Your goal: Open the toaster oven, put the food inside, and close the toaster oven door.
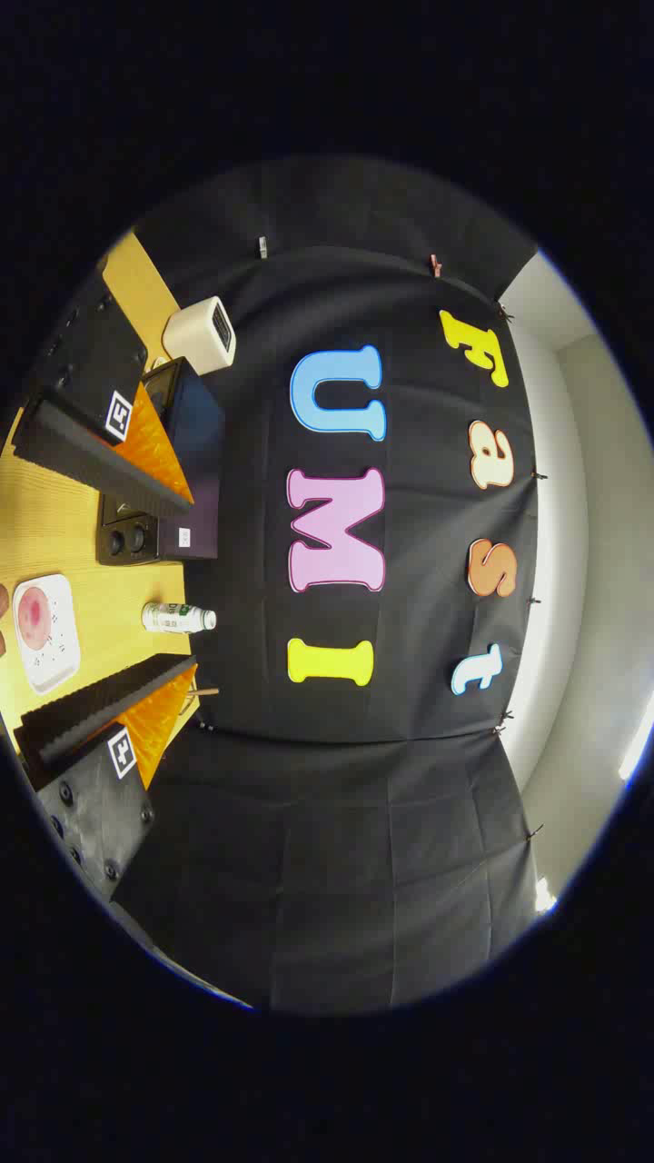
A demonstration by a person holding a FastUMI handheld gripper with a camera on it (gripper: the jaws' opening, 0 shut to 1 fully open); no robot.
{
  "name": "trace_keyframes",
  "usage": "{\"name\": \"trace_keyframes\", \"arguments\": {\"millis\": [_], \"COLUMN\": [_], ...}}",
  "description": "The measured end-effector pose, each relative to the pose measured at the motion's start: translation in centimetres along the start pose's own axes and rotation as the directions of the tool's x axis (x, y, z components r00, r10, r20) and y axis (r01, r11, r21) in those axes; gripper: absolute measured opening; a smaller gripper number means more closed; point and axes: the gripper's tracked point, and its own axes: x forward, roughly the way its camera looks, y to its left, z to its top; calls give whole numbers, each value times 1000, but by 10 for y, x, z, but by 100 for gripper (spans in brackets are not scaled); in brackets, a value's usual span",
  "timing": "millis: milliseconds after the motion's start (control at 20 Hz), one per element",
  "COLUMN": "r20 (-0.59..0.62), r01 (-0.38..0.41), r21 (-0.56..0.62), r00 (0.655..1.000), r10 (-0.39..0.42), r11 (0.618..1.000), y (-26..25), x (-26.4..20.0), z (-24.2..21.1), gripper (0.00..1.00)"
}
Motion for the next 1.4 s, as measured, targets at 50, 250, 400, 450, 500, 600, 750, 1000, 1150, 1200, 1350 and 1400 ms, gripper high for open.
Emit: {"name": "trace_keyframes", "arguments": {"millis": [50,250,400,450,500,600,750,1000,1150,1200,1350,1400], "r20": [1,-9,-14,-14,-12,-18,-30,-36,-65,-81,-99,-106], "r01": [-3,-14,-17,-20,-23,-31,-41,-65,-76,-80,-84,-89], "r21": [1,9,15,14,12,5,2,-7,-7,2,-6,-7], "r00": [1000,1000,1000,1000,1000,999,999,997,995,993,992,990], "r10": [3,14,18,20,23,31,41,65,76,80,83,87], "r11": [1000,1000,1000,1000,1000,1000,999,998,997,997,996,996], "y": [2,9,14,16,18,23,29,44,55,60,74,81], "x": [1,2,3,2,2,2,1,4,11,16,31,36], "z": [1,-2,-3,-3,-3,-8,-12,-15,-26,-31,-38,-42], "gripper": [98,98,98,98,98,98,98,98,98,98,98,98]}}
